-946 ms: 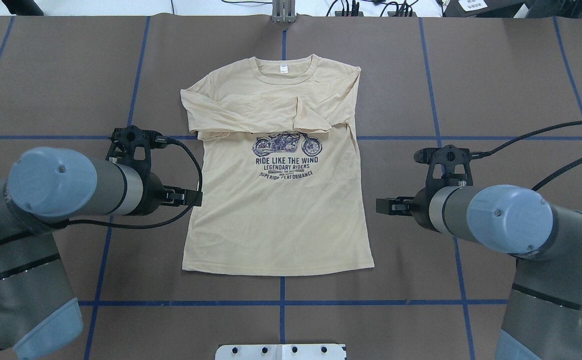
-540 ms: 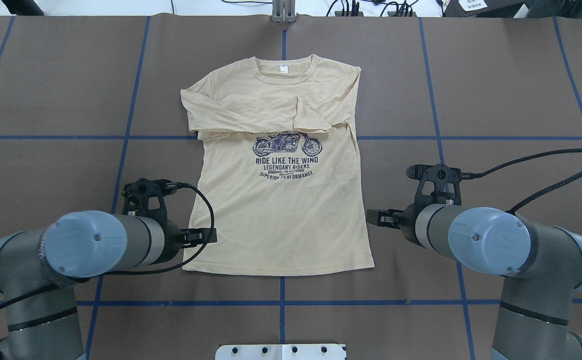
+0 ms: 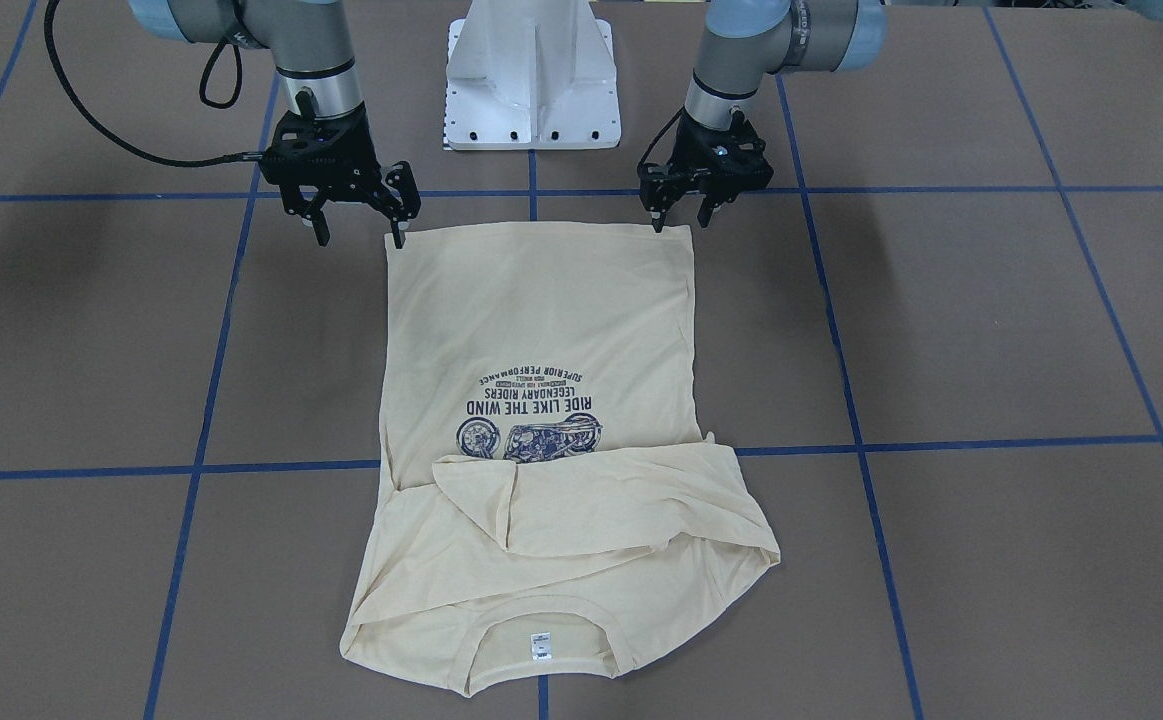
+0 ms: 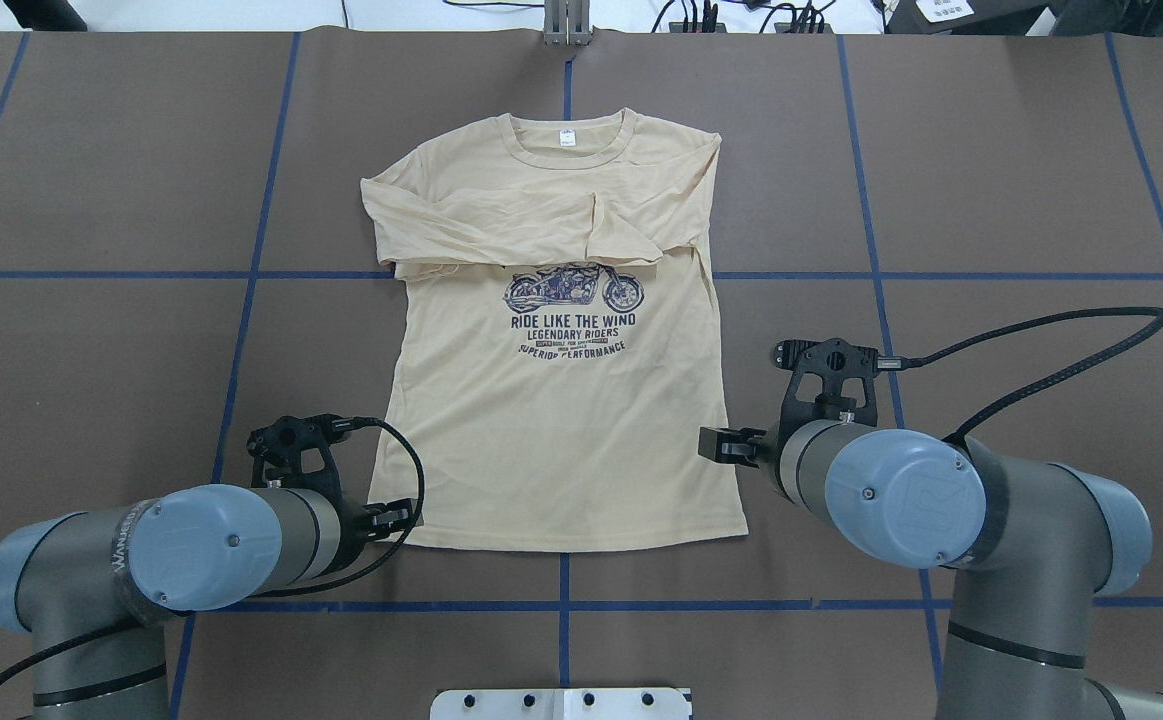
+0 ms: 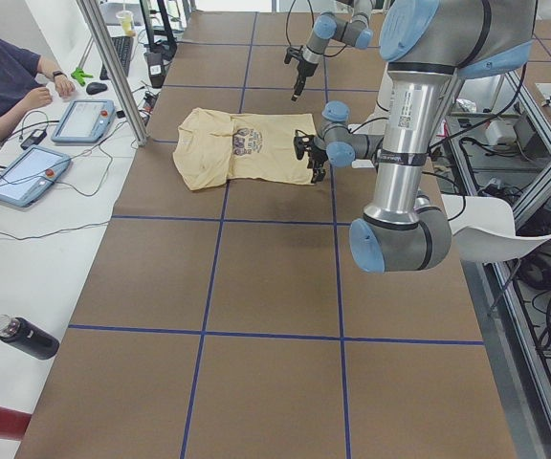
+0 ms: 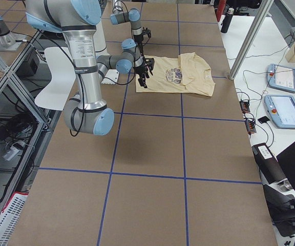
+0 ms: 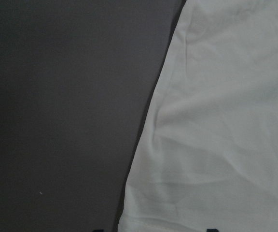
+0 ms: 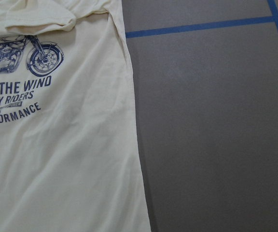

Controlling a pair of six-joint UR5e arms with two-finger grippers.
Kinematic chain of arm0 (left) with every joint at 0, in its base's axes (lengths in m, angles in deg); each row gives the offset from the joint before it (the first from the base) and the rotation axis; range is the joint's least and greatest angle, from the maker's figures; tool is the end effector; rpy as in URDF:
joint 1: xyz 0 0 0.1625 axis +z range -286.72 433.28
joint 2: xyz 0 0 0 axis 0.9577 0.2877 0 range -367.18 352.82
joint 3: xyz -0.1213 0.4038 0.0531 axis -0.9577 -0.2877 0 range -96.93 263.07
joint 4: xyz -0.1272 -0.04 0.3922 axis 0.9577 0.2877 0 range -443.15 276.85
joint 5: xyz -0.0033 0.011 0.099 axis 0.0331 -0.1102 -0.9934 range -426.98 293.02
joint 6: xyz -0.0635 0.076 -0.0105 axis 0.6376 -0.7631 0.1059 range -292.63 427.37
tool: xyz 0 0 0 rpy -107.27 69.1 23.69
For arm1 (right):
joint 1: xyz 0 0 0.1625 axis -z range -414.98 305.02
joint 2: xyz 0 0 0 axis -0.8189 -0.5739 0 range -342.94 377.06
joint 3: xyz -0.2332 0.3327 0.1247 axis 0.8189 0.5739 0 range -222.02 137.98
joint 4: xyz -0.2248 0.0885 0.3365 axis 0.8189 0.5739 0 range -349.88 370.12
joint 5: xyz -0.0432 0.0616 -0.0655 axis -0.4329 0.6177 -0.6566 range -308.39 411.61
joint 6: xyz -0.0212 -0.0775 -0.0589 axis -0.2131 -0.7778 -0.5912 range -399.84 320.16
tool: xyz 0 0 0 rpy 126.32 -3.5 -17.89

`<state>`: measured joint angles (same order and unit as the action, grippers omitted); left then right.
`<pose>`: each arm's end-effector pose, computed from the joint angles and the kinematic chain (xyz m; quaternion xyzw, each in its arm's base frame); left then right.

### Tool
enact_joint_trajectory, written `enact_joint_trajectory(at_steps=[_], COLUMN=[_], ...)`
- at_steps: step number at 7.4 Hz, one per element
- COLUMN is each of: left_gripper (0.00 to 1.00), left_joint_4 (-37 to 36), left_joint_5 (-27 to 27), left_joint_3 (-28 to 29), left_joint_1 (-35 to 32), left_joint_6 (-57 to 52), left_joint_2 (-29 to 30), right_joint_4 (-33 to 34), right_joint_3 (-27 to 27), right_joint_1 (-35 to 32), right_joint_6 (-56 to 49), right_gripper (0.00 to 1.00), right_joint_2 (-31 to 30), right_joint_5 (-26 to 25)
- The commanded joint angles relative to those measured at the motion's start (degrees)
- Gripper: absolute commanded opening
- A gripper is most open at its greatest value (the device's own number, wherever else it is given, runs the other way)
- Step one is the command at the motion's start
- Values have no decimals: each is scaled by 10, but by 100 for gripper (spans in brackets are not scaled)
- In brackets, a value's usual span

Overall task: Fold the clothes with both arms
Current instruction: 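Lower both grippers to the hem corners nearest the robot and grasp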

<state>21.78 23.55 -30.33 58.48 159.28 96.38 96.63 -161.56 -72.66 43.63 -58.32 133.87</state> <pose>0.5008 -0.2692 0.3228 0.0449 0.4351 -0.1286 0.8900 -0.4592 -0.3005 0.2933 0.1449 -0.3811 0.1159 0.9057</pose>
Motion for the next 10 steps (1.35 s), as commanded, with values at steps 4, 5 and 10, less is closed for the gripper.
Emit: enact_joint_trajectory(at_steps=[4,5,10], left_gripper=[52,45,35], left_joint_4=[0,0,-3], left_joint_5=[0,0,0], left_joint_3=[15,15,14], left_joint_1=[3,3,8], left_joint_6=[-16,-16,-18], left_joint_2=[1,1,1], right_joint_4=[1,1,1], right_joint_3=[2,2,1], right_joint_1=[14,14,14], right_joint_6=[1,1,1], right_gripper=[99,99,100], right_joint_2=[2,2,0], right_joint_5=[-8,-9,-12])
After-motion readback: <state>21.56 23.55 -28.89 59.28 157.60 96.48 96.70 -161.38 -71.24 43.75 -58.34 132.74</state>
